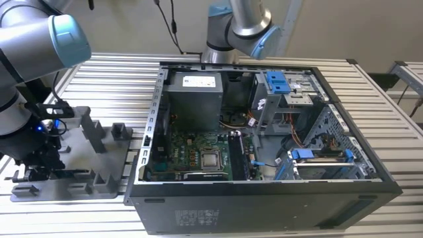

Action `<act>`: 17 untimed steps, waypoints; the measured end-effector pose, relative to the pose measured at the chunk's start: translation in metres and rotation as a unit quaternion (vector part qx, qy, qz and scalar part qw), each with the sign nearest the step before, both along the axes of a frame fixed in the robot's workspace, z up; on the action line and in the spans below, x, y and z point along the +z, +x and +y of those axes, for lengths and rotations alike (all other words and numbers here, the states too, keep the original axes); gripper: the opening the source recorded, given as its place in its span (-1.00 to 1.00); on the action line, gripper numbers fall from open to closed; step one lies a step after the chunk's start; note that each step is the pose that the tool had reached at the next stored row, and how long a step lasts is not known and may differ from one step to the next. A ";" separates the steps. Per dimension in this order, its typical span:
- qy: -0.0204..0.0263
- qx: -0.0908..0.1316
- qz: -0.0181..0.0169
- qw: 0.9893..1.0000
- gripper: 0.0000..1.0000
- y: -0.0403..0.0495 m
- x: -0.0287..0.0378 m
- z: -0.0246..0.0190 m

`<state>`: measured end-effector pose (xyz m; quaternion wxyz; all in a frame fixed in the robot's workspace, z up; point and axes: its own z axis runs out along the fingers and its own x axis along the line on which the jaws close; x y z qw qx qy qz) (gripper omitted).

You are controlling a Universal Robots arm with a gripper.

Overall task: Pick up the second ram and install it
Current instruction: 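Pick up the second ram and move it above second insertion slot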

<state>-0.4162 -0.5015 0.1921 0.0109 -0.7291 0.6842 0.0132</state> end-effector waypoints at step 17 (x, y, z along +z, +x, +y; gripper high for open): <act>0.000 0.000 0.000 1.000 -0.70 0.0000 0.0000 0.0001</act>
